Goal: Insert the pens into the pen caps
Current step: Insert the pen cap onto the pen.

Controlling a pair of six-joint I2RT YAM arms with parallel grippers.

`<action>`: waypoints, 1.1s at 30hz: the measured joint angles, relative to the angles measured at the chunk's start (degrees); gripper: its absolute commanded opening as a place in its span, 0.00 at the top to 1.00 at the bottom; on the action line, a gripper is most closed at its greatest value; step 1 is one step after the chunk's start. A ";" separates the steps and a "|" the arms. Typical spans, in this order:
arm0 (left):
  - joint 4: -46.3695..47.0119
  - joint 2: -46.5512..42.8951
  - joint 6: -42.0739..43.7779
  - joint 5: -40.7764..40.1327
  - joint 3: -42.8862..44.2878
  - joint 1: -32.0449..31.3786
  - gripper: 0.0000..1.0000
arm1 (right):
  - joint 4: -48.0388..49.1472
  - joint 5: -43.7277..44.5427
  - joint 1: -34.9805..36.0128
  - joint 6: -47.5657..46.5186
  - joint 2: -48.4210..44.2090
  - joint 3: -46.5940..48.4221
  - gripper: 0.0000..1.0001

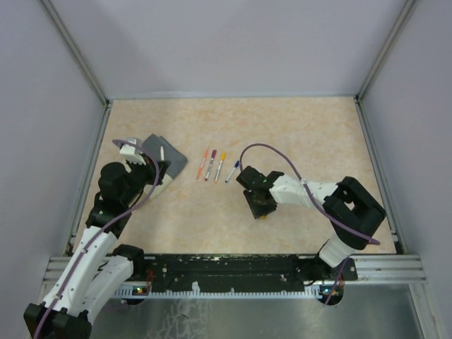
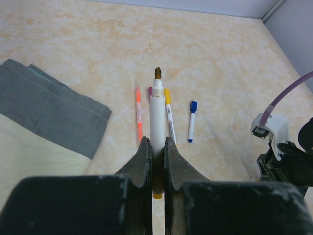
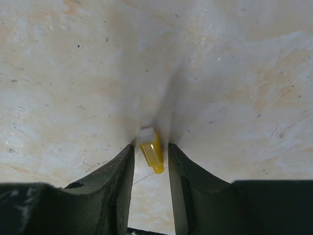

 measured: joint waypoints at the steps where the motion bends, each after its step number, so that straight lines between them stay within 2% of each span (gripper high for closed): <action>1: 0.00 0.00 0.00 0.02 0.00 0.00 1.00 | -0.02 -0.20 0.00 -0.48 0.46 0.44 0.66; 9: 0.00 -0.15 0.02 -0.15 0.00 0.00 1.00 | -0.74 -1.33 0.00 -3.34 3.85 3.82 0.70; 33: 0.00 -0.22 0.17 -0.31 0.00 0.02 1.00 | -2.32 -2.10 -0.11 -5.95 4.94 5.25 0.69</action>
